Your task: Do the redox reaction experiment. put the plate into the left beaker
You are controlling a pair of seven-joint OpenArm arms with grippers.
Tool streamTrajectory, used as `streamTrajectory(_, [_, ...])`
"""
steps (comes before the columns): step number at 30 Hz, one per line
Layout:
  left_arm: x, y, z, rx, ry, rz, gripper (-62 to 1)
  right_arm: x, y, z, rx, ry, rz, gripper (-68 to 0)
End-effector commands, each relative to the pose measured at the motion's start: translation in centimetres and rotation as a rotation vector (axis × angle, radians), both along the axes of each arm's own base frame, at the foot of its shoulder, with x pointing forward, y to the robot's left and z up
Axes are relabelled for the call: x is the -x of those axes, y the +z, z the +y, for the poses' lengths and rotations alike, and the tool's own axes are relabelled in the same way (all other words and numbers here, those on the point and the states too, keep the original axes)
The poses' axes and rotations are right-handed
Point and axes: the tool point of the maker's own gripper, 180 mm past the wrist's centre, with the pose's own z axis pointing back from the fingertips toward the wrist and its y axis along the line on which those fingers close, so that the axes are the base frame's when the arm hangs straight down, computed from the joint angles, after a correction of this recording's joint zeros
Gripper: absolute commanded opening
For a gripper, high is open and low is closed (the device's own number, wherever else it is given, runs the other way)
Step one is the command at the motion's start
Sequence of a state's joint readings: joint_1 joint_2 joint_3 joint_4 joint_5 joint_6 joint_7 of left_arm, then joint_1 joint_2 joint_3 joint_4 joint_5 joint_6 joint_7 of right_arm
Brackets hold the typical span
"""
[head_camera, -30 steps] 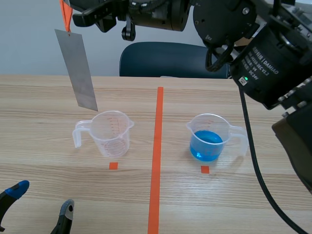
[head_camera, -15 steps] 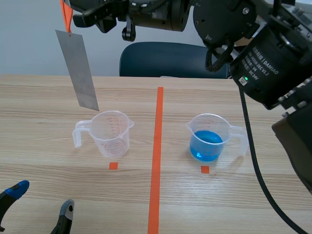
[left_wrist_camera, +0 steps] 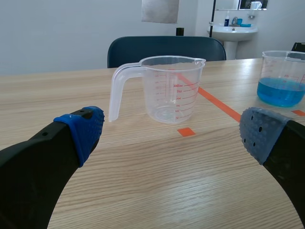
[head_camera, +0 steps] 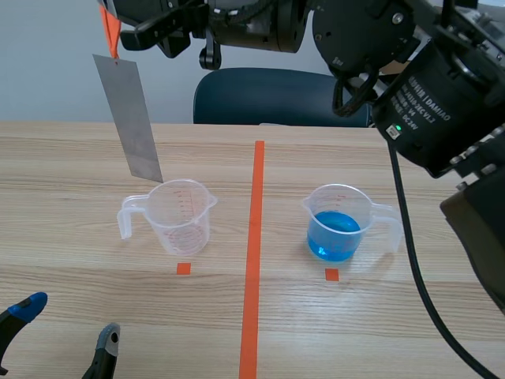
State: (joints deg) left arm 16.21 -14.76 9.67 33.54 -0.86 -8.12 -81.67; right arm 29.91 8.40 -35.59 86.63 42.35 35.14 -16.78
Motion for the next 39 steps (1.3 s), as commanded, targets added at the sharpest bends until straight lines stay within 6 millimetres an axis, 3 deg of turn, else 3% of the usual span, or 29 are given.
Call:
streamTrajectory(1, [-0.2,0.7,0.2,-0.002,-0.003,-0.032,-0.6,0.0,2.0,-0.2,-0.033,-0.003,-0.05,-67.1])
streamTrajectory(26, [-0.2,0.7,0.2,-0.003,-0.003,-0.031,-0.7,0.0,-0.5,-0.4,-0.019,-0.049,-0.024,-67.1])
streamTrajectory(39, [-0.2,0.7,0.2,-0.003,-0.003,-0.032,-0.7,-1.3,-1.7,-1.0,-0.017,-0.109,0.009,-67.1])
